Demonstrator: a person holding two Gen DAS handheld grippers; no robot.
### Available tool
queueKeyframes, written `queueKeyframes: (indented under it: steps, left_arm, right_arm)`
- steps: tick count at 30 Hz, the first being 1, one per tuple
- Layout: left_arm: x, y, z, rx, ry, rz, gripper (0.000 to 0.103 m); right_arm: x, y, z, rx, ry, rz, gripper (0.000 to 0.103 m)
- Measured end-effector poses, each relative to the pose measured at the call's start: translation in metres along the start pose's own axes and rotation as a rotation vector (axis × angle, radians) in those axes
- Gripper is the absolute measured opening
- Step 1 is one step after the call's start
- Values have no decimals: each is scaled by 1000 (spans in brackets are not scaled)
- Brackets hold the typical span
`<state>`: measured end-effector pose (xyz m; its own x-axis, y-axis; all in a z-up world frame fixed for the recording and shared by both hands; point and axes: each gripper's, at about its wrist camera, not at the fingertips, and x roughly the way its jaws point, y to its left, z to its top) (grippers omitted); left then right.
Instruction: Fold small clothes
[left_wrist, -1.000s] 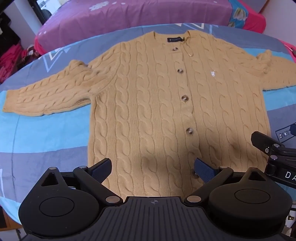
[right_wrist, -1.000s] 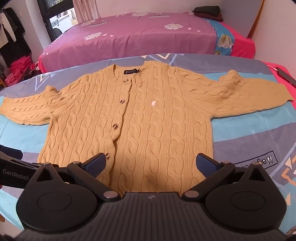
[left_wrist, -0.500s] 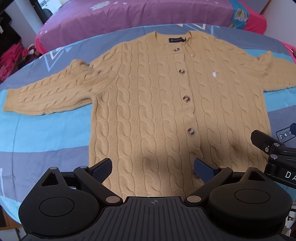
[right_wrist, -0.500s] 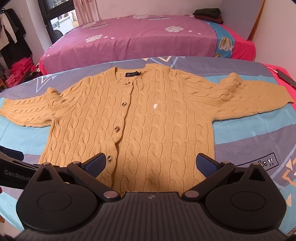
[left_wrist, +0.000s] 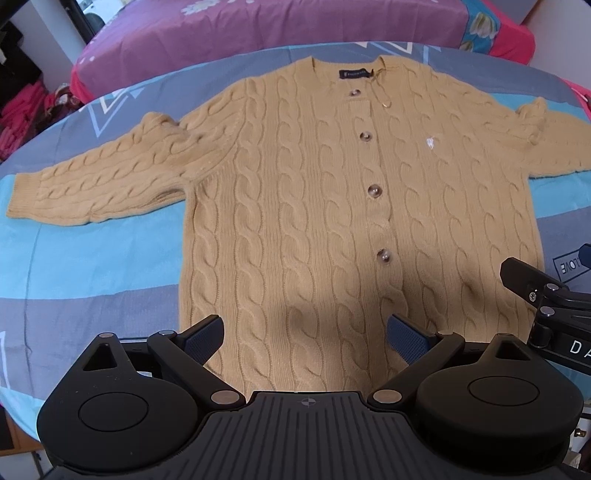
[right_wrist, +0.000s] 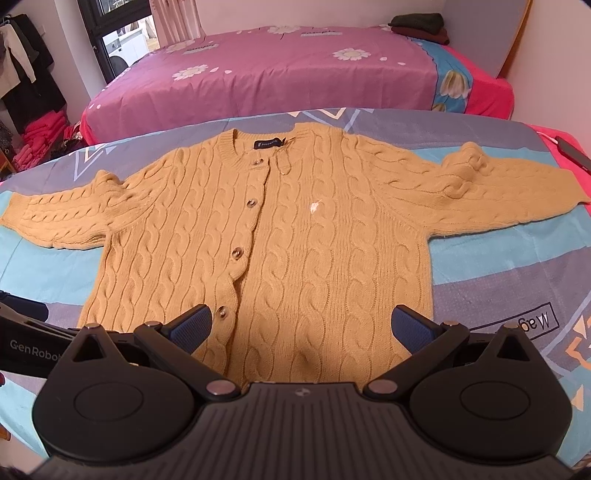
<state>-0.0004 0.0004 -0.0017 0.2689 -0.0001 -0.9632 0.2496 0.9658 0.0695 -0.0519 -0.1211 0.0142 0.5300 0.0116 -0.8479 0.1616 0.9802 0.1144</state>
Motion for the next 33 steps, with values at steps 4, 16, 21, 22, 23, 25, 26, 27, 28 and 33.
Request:
queueKeyframes:
  steps: [4,16,21,22,23,25,26,27,28,33]
  left_arm:
    - [1,1,0,0,5,0,103]
    - [0,2,0,-9,2,3,103]
    - [-1,1,-1,-12,1,3,103]
    - [-1,1,0,-12,0,2,103]
    - [-1,1,0,-13,-1,2,103]
    - [-2,1,0,-14,-4,3,103]
    - [-2,1,0,-15,-5,3,103]
    - [-3,0,0,-18,-7,4,103]
    - [-3,0,0,-20,-8,5,103]
    - [-4,0,-1,-22,-10,4,103]
  right_arm:
    - [2,1,0,-3,5,5,103]
    - [4,1,1,-12,10,23,103]
    - [2,1,1,-15,4,35,103]
    - [2,0,1,-15,2,37,103]
    - [2,0,1,-15,1,38,103]
    - [1,0,1,-13,-1,40,103]
    - [1,-1,1,-12,-3,42,103]
    - [1,-1,1,-12,-4,42,103]
    - [0,-1,2,-11,-6,41,103]
    - [0,-2,0,-5,-5,37,103]
